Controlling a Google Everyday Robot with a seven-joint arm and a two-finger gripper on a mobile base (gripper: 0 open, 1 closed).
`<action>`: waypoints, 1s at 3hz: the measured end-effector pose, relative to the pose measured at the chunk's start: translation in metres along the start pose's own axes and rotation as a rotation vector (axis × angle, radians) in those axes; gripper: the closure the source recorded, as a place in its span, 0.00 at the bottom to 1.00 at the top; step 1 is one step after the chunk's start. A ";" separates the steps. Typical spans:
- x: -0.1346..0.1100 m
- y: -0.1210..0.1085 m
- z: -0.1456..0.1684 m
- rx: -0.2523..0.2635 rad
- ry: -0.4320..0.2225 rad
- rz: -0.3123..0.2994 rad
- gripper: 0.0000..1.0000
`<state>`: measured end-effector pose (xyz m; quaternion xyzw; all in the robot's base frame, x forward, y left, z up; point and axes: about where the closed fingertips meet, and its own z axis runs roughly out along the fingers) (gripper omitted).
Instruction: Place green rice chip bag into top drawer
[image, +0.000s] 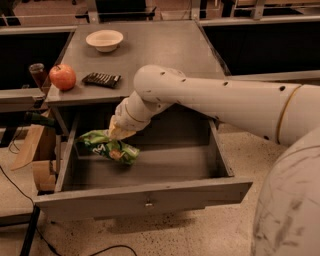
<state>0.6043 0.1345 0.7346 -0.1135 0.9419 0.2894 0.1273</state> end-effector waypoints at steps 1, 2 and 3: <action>0.000 -0.003 0.006 0.014 0.014 0.017 0.38; 0.000 -0.003 0.006 0.015 0.015 0.018 0.15; 0.000 -0.003 0.006 0.015 0.015 0.018 0.00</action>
Offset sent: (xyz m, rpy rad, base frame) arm 0.0017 0.0006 -0.0056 -0.0136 0.0174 -0.0098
